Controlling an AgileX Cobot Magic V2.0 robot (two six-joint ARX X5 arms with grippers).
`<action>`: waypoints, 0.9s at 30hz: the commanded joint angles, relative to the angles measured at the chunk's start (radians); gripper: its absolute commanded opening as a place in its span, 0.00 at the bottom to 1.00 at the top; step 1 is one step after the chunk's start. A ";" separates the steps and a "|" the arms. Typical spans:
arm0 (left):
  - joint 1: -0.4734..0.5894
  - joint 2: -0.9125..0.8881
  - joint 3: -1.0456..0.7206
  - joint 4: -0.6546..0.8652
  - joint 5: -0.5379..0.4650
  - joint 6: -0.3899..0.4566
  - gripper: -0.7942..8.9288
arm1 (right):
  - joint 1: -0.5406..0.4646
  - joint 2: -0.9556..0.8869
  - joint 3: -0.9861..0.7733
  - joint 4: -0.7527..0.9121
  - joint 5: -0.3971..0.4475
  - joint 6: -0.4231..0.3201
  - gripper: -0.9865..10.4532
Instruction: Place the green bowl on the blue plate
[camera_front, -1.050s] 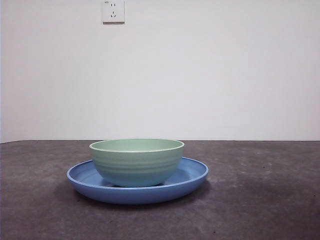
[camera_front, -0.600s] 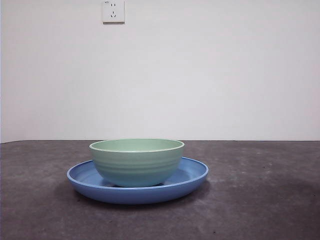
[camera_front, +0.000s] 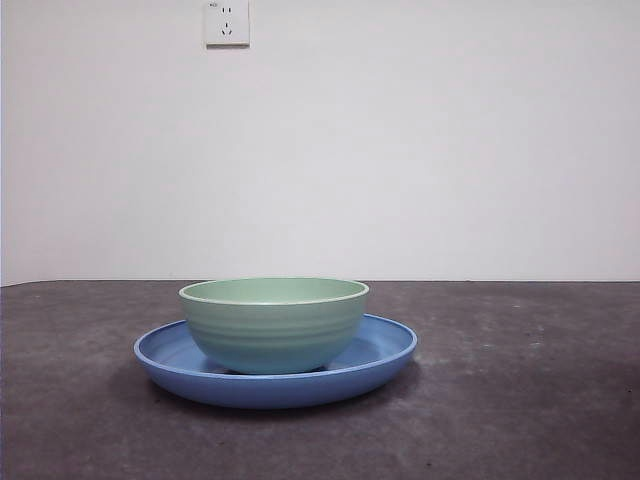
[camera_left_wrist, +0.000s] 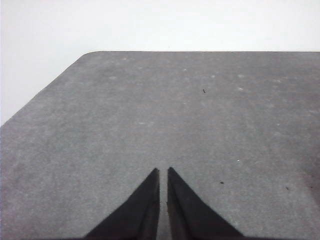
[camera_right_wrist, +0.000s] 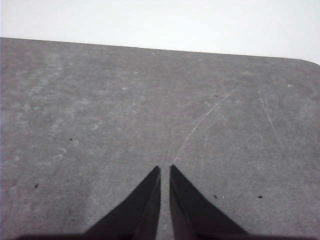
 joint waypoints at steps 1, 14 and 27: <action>0.002 -0.002 -0.021 -0.004 -0.003 -0.002 0.11 | -0.002 -0.002 -0.005 -0.013 0.001 0.016 0.11; 0.002 -0.002 -0.021 -0.004 -0.003 -0.002 0.11 | -0.002 -0.002 -0.005 0.011 0.005 0.009 0.11; 0.002 -0.002 -0.021 -0.004 -0.003 -0.002 0.11 | -0.002 -0.002 -0.005 0.012 0.005 0.010 0.11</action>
